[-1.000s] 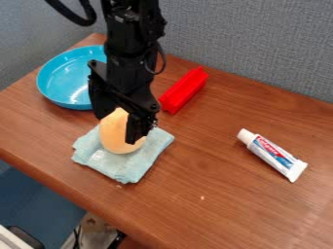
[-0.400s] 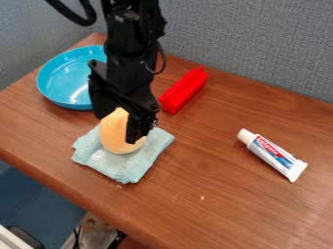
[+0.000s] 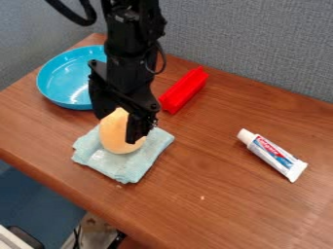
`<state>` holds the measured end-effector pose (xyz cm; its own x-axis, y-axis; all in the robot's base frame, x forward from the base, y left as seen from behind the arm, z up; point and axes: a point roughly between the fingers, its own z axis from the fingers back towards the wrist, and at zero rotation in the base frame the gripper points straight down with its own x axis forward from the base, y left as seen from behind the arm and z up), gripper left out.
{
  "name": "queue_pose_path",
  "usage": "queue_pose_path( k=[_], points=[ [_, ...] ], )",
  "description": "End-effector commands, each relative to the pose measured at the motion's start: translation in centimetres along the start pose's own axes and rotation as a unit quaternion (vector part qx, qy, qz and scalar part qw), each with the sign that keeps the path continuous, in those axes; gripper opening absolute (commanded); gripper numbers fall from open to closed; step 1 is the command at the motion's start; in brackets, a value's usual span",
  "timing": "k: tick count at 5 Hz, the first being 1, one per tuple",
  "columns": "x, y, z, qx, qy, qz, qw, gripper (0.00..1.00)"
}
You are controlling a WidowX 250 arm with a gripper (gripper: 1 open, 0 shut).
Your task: Put the toothpaste on the blue plate
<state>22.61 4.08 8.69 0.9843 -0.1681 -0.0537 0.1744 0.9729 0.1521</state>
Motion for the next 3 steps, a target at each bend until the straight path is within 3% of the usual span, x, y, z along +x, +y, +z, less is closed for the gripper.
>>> queue_pose_path(
  k=[1, 3],
  points=[
    [0.63, 0.68, 0.65, 0.004, -0.016, 0.01, 0.9998, 1.0],
    [0.62, 0.69, 0.53, 0.002, -0.013, 0.01, 0.9999, 1.0]
  ],
)
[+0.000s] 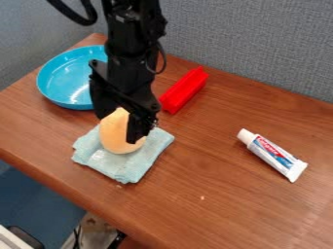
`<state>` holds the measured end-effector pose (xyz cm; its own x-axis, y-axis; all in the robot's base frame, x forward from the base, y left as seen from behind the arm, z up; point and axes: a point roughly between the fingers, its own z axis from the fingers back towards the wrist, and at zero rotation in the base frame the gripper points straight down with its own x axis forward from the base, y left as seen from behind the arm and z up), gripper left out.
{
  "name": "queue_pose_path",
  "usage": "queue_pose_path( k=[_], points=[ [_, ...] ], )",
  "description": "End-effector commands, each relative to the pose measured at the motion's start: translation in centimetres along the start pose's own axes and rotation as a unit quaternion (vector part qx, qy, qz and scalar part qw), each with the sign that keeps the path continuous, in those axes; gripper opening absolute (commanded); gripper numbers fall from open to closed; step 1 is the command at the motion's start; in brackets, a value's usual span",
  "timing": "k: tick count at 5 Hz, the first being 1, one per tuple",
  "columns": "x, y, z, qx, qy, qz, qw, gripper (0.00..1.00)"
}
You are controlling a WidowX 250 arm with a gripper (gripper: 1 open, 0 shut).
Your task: Put the toothpaste on the blue plate
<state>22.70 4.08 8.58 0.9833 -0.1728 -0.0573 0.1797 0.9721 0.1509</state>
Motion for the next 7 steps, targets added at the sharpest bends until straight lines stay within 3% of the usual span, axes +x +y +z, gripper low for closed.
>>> queue_pose_path(
  k=[1, 7],
  points=[
    [0.5, 0.7, 0.6, 0.001, -0.013, 0.012, 0.9998, 1.0],
    [0.62, -0.07, -0.18, -0.012, 0.004, 0.031, 0.9994, 1.0]
  ],
)
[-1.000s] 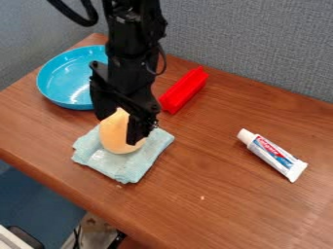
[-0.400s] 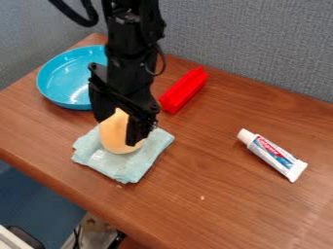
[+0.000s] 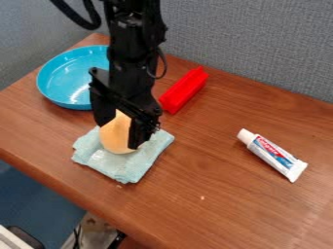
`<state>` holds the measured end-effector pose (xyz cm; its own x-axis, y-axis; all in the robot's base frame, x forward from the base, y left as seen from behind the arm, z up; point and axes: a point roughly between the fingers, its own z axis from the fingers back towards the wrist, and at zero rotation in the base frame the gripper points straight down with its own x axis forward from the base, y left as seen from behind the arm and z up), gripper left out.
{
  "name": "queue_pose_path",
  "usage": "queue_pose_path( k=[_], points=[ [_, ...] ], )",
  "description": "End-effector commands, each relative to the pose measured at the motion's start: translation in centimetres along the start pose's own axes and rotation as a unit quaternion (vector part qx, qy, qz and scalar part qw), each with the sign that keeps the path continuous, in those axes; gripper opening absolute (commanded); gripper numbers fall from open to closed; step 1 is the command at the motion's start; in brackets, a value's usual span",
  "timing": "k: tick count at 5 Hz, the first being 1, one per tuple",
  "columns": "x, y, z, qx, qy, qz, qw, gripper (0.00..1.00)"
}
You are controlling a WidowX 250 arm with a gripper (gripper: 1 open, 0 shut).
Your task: Put the toothpaste on the blue plate
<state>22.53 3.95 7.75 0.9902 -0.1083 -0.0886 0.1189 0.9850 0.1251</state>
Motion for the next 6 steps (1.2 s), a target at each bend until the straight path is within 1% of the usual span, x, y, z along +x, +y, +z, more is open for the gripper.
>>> queue_pose_path(
  k=[1, 2, 4, 6],
  points=[
    [0.8, -0.1, 0.4, -0.001, -0.012, 0.011, 0.9999, 1.0],
    [1.0, -0.5, 0.2, -0.005, -0.009, 0.028, 0.9996, 1.0],
    [1.2, -1.1, -0.3, -0.011, -0.001, 0.049, 0.9987, 1.0],
    [1.6, -2.1, -0.5, -0.022, 0.004, 0.093, 0.9954, 1.0]
  ],
)
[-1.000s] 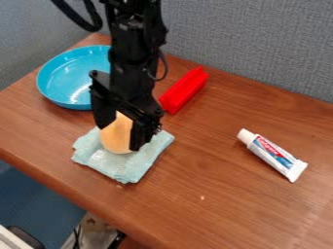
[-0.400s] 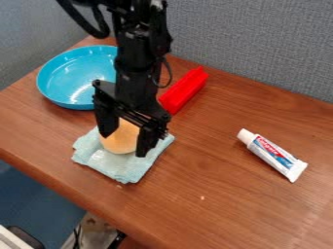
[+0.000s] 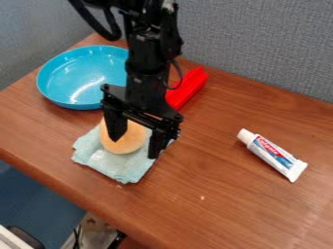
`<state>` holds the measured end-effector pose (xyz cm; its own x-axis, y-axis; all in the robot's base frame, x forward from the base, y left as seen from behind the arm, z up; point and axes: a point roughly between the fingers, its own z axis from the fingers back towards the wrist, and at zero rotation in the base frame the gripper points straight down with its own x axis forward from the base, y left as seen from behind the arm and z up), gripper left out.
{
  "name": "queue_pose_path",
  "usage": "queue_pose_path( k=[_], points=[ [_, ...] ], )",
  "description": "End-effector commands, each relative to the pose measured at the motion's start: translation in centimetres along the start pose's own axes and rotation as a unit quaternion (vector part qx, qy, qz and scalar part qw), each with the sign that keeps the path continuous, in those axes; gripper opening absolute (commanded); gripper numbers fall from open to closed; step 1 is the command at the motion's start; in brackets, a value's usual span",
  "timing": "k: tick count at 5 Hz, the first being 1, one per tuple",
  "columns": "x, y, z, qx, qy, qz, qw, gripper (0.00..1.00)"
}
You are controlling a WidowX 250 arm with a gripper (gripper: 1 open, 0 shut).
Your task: Put the toothpaste on the blue plate
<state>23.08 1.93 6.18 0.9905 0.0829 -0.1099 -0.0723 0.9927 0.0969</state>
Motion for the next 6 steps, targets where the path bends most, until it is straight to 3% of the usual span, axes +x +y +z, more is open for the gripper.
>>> queue_pose_path(
  k=[1, 3, 5, 6],
  points=[
    [0.7, -0.5, 0.6, -0.003, -0.013, 0.012, 0.9998, 1.0],
    [0.9, -2.0, 0.8, -0.021, -0.01, 0.075, 0.9969, 1.0],
    [1.1, -3.7, 1.2, -0.043, -0.007, 0.156, 0.9868, 1.0],
    [1.1, -4.0, 1.1, -0.046, -0.003, 0.175, 0.9835, 1.0]
  ],
)
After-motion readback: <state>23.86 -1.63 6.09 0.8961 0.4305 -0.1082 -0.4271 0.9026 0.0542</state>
